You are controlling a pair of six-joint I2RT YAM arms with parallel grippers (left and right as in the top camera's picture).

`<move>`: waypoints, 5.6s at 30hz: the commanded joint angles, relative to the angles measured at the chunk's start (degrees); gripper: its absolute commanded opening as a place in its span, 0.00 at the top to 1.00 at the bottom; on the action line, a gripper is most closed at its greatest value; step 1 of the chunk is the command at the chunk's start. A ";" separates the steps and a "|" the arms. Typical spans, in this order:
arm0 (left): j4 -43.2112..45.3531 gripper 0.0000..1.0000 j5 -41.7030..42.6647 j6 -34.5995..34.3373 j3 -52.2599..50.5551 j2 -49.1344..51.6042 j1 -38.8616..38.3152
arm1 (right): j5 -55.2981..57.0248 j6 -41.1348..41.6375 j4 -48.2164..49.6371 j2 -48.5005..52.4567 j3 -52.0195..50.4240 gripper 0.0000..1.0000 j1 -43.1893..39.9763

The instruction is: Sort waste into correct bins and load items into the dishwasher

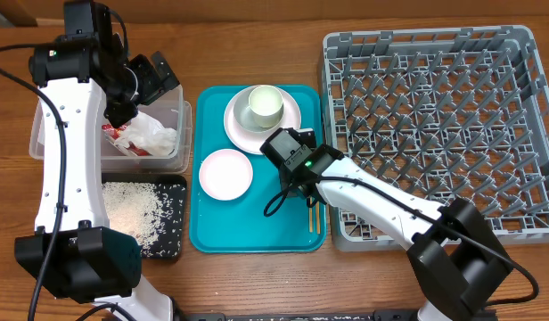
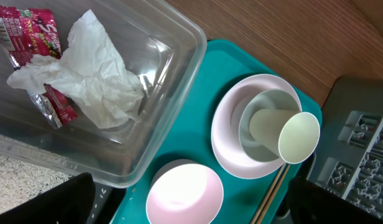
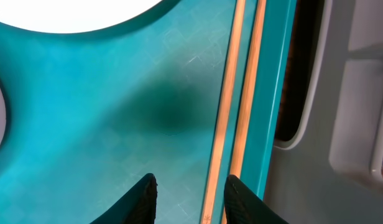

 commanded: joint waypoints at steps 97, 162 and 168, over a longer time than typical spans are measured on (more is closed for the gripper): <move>-0.09 0.00 -0.24 0.46 0.85 0.07 -0.13 | -23.96 -16.37 -16.28 -7.82 13.97 0.92 -13.70; -0.09 0.00 -0.24 0.46 0.85 0.07 -0.13 | -23.58 -54.01 16.24 0.00 -8.59 0.56 8.68; -0.09 0.00 -0.24 0.46 0.85 0.07 -0.13 | -24.41 -54.01 16.04 0.00 -8.57 0.51 8.68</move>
